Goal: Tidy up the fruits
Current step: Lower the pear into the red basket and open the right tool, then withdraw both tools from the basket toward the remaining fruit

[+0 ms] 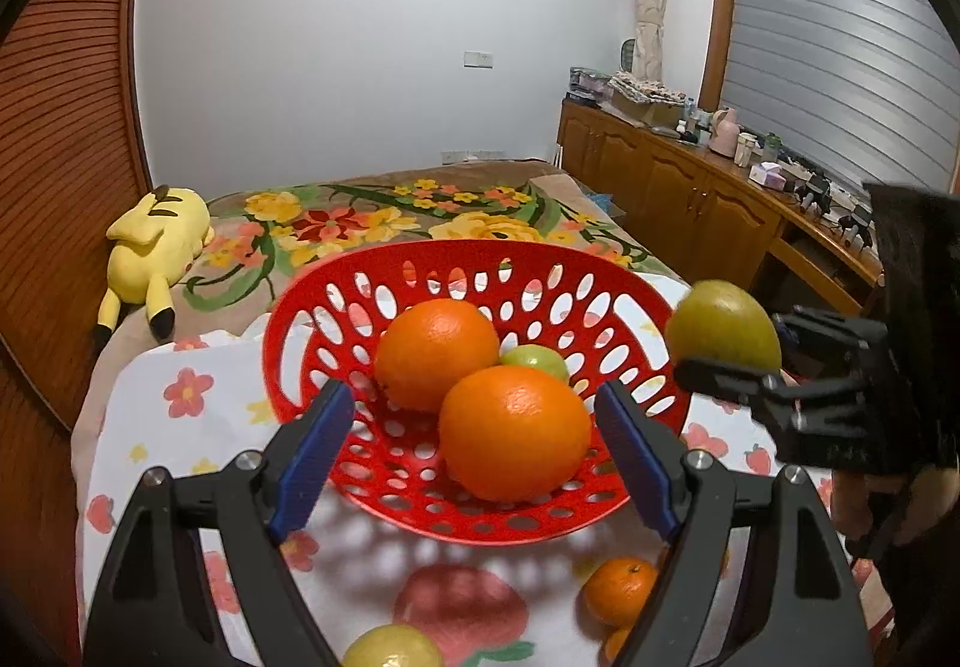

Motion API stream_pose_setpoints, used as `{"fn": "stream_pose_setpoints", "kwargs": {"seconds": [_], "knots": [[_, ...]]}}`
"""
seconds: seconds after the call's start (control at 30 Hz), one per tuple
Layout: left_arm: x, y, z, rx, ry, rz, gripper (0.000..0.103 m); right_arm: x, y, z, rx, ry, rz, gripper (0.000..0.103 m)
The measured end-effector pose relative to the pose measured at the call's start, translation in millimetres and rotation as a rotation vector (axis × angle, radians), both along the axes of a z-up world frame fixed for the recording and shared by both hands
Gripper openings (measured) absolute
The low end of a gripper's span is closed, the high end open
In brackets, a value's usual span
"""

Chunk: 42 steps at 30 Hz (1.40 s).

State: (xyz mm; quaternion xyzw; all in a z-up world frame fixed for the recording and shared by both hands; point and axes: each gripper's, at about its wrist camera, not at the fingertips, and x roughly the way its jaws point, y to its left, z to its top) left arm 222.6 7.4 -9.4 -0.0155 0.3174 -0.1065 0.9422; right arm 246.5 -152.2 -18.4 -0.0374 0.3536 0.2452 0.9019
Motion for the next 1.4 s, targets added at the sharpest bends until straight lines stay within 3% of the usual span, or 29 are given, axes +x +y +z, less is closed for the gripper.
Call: {"fn": "stream_pose_setpoints", "kwargs": {"seconds": [0.33,0.8,0.9,1.17,1.4], "knots": [[-9.7,12.8,-0.9,0.004,-0.009,0.010,0.083,25.5,24.0,1.6,-0.046,-0.002,0.023,0.060],[-16.9,24.0,-8.8,0.006,0.000,0.022,0.083,56.1,49.3,-21.3,-0.156,0.025,0.023,0.060],[-16.6,24.7,-11.9,0.005,0.005,0.022,0.083,58.3,45.9,-18.0,-0.132,0.023,0.020,0.060],[-23.1,26.9,-17.0,0.003,0.012,0.017,0.083,48.5,41.7,5.4,-0.106,-0.020,0.023,0.060],[-42.4,27.3,-24.3,-0.006,0.002,0.004,0.083,7.3,21.9,11.7,-0.059,-0.053,0.016,0.060]]}}
